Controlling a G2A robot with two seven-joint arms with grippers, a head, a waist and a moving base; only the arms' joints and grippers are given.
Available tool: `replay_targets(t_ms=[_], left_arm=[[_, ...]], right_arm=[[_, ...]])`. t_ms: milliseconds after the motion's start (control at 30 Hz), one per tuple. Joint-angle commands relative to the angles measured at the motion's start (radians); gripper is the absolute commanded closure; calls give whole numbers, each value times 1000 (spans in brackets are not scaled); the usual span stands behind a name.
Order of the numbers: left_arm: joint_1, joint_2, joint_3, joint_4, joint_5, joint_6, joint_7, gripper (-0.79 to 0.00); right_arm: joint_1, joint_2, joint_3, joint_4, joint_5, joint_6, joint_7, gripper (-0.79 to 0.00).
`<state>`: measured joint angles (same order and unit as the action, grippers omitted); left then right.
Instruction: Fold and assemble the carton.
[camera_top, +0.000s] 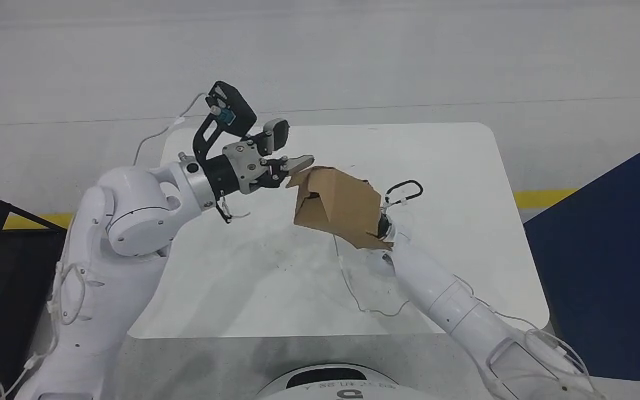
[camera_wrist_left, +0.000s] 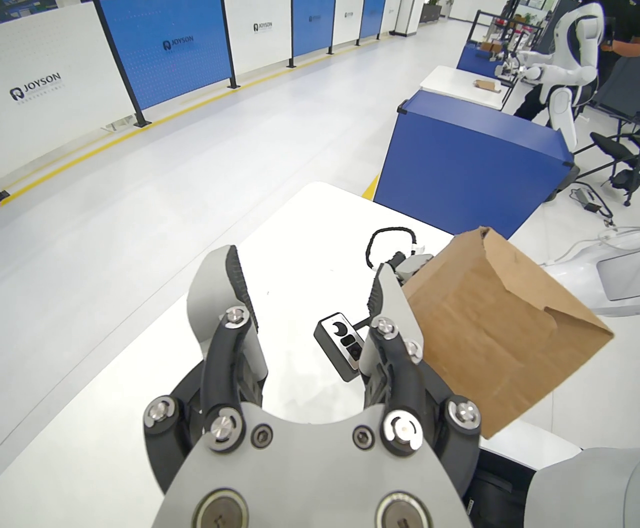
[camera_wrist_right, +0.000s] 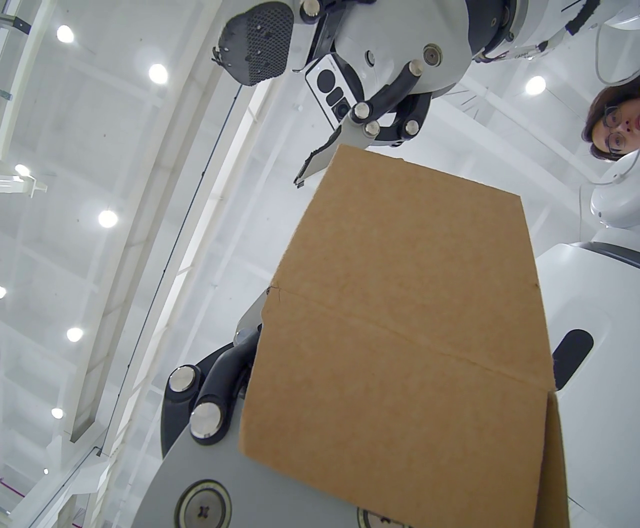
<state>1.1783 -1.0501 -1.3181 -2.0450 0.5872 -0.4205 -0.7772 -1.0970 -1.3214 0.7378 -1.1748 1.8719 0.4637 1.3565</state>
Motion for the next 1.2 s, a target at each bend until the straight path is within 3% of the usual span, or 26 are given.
replay_targets(t_ms=[0,200,367,1167], left_arm=[[2,1,4,-3,-2,-4,-3,-517],[5,5,6,-9,-19,-18,-20,-486],[10,9,0,-14,-42,-30,-37,-391],[6,35,-7,-79,-84,-84,-163,-360]], right_arm=[[0,0,-1,2,-1,-1,1,0],[-3,-1,-3,7,4,-5,5,0],[-3,0,-4,11,4,-3,4,0],[13,-10,8,49,26,13,-13,0]])
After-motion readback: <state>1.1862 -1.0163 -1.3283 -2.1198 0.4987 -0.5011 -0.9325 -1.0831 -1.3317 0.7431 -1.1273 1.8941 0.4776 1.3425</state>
